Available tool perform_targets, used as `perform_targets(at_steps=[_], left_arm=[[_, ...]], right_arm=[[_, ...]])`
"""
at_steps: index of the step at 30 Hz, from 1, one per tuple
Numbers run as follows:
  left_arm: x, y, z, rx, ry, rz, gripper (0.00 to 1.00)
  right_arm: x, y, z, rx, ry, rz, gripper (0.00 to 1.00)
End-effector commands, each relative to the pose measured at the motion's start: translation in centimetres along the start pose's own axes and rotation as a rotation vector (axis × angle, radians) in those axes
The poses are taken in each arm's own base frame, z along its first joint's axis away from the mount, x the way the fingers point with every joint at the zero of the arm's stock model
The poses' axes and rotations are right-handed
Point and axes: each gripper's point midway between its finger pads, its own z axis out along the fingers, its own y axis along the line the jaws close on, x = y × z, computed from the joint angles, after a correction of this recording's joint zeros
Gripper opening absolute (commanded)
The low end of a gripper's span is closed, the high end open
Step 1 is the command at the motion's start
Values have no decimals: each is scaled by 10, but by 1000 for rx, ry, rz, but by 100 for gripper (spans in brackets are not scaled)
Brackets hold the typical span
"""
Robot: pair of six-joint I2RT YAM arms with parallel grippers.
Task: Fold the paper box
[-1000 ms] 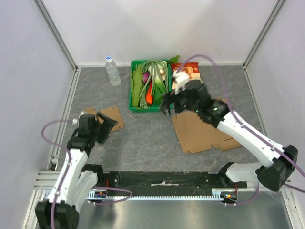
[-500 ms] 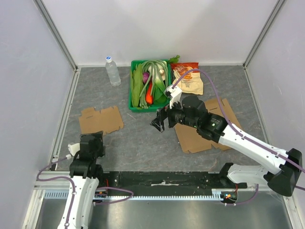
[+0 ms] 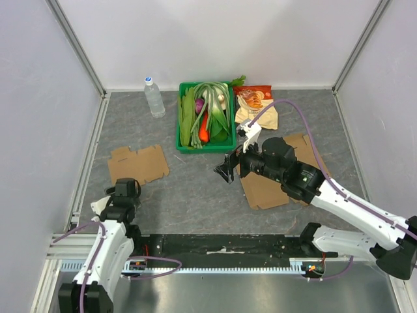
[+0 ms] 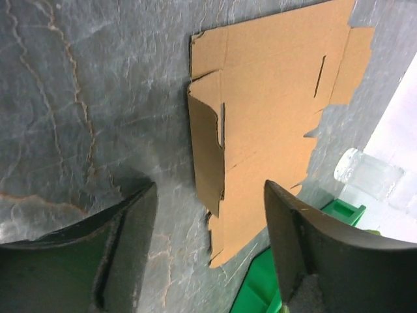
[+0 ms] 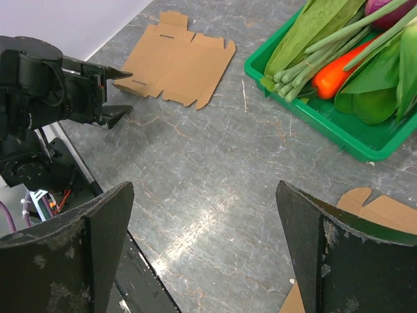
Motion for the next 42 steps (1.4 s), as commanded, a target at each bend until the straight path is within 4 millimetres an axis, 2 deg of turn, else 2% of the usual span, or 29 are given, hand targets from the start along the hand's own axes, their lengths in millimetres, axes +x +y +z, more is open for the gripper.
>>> perform_targets(at_steps=[1,2,5,6,8,9,11,12,14,15,16,17,18,19,20,21,22,23,24,25,26,28,30,31,33,36,38,41,42], left_arm=[[-16,5,20,15,-110,-73,68],[-18,4,21,24,-119,-76,65],[-19,-11,17,79,-122,-19,38],[-19,-18,12,111,-127,104,26],[-22,-50,-7,215,-136,200,18],[-26,-54,-13,230,-153,321,13],[-30,-82,-41,318,-158,447,6],[-36,-92,-57,380,-182,565,3],[-45,-117,-95,473,-195,639,2],[-53,-128,-115,543,-234,711,2],[-61,-147,-143,622,-261,718,2],[-61,-162,-165,728,-292,830,2],[-60,-178,-189,844,-313,876,2],[-58,-194,-219,965,-331,919,2],[-41,-205,-249,1141,-311,1042,2],[-31,-209,-268,1232,-288,1104,2],[-22,-218,-293,1329,-259,1166,2],[5,-208,-317,1491,-131,1280,2],[19,-202,-325,1554,-65,1377,2],[30,-204,-339,1615,11,1435,3],[46,-190,-351,1721,142,1511,3],[58,-180,-359,1768,274,1555,2],[70,-176,-357,1781,379,1573,2],[75,-176,-355,1780,408,1580,2],[83,-177,-354,1779,465,1580,2],[98,-171,-354,1792,613,1569,2],[107,-164,-357,1807,709,1561,2],[116,-161,-349,1771,775,1553,2],[118,-158,-346,1764,798,1549,2]], right_arm=[[-10,-4,-7,26,-40,-34,98],[-10,-5,-7,28,-40,-32,98],[-7,-6,-4,33,-29,-28,98],[-6,-6,-3,32,-26,-29,98],[1,-14,4,69,7,-48,98],[-2,-15,5,78,13,-60,98],[4,-25,13,118,53,-107,98],[-4,-26,14,128,46,-122,98],[-1,-30,23,141,94,-174,98],[-14,-29,25,144,78,-190,98],[-14,-30,32,147,96,-207,98],[-16,-31,34,150,105,-217,98],[-33,-29,35,141,82,-253,98],[-36,-29,40,131,90,-270,98],[-42,-30,40,121,88,-282,98],[-61,-27,38,101,56,-310,98],[-65,-27,41,76,60,-323,98],[-68,-27,39,14,73,-322,98],[-83,-23,35,-17,48,-328,98],[-86,-26,34,-41,53,-391,98],[-83,-27,29,-66,82,-410,98],[-96,-25,15,-96,70,-512,98],[-96,-28,3,-85,79,-548,98],[-101,-24,-10,-85,53,-575,98],[-106,-23,-27,-78,29,-586,98],[-107,-18,-39,-83,27,-586,98],[-102,-17,-40,-97,34,-578,98],[-92,-13,-39,-127,47,-560,98],[-83,-9,-37,-164,60,-544,98]])
